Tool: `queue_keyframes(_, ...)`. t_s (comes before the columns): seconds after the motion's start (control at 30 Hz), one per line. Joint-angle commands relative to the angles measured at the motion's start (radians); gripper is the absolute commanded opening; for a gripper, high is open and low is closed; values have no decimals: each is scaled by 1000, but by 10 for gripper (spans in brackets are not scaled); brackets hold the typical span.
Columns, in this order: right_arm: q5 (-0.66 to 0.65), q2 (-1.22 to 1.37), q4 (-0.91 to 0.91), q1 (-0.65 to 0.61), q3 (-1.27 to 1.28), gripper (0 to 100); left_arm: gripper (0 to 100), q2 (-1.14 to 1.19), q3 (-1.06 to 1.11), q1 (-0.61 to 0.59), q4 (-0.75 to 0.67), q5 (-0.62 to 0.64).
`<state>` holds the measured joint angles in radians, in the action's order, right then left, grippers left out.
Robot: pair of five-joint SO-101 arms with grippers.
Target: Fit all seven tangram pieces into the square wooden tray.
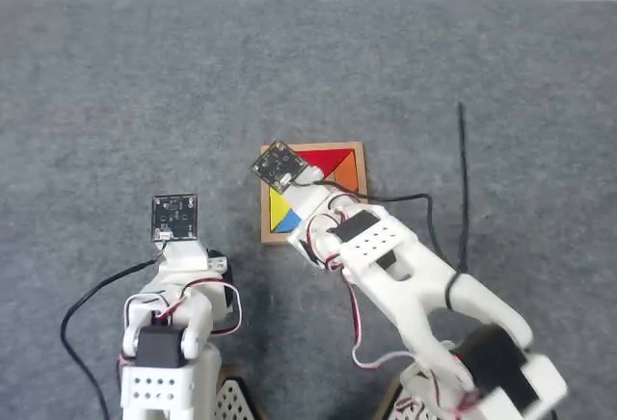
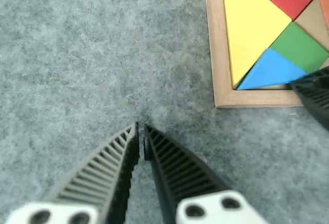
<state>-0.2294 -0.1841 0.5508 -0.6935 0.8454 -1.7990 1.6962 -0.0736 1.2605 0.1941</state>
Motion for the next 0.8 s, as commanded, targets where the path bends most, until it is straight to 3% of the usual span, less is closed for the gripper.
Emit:
queue_keyframes(0.0,-9,-196,50,13,-32,7,14,-20,-13,-6,2,-11)
queue_keyframes(0.2,-9,-338,35,12,54,7,14,-20,-13,-6,2,-11)
queue_keyframes(0.53,-17,-41,-42,13,-37,7,14,-20,-13,-6,2,-11)
queue_keyframes(0.77,-15,30,-50,-10,-58,7,14,-20,-13,-6,2,-11)
